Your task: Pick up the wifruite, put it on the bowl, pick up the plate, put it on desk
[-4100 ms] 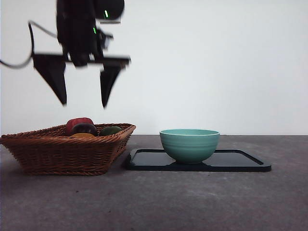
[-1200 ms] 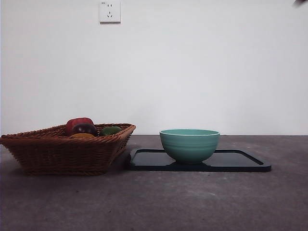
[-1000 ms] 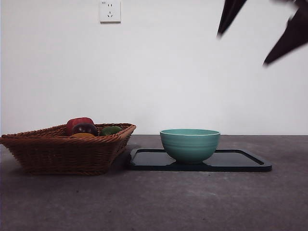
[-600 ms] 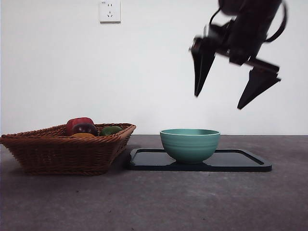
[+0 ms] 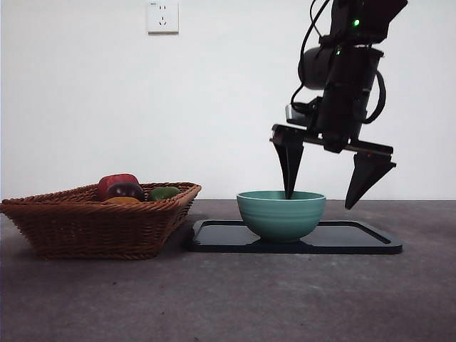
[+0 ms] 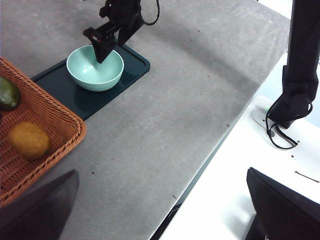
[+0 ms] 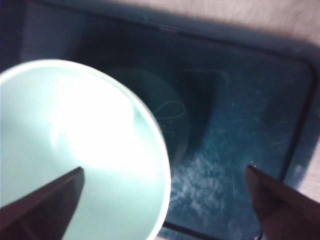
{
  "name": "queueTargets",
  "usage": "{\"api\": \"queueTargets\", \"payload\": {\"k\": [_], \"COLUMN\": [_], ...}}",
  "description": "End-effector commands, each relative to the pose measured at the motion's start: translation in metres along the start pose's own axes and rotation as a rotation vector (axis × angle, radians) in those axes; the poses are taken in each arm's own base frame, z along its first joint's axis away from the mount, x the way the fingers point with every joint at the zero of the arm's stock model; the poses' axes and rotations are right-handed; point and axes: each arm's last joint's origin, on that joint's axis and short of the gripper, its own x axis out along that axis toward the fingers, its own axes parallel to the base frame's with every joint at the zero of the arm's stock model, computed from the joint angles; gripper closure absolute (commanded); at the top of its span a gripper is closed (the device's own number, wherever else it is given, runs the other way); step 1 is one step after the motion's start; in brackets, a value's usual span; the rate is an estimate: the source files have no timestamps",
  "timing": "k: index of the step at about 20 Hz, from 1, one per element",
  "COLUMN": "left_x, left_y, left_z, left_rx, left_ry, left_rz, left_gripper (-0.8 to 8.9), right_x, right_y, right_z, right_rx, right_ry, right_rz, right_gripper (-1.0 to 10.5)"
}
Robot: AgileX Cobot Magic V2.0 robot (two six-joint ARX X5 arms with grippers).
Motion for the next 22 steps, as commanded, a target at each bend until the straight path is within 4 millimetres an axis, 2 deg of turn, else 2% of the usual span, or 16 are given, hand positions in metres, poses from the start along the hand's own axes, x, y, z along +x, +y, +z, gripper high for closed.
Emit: {"api": "queueTargets", "payload": {"k": [1,4,10,16,22], "left_x": [-0.003,-0.003,-0.003,-0.003,-0.003], "left_y": [-0.001,-0.002,-0.002,-0.002,-0.002], "left_z": [0.002,0.002,0.002,0.002,0.002], "left_rx": [0.022,0.022,0.022,0.022,0.022], "left_ry": [-0.021,-0.022,-0.022,-0.021,-0.022], "left_rz": [-0.011,-0.011,-0.011,-0.011,-0.011], "left_gripper": [2.19,2.19,2.20,2.19,2.19], "right_x": [0.006,0.008,0.008,0.007,-0.021], "right_y": [0.002,0.002,0.001,0.002,0.005], "right_z": [0.005,0.004,0.002,0.003,-0.002], "right_rx": [0.010,0.026,0.044,0.049,0.008], "right_ry": [0.000,0.007,0.030,0.017,0.011], "right_rz": [0.001,-0.001,-0.006,-0.003,-0.002], "right_gripper": [5.6,7.4,9.4,9.4,9.4]}}
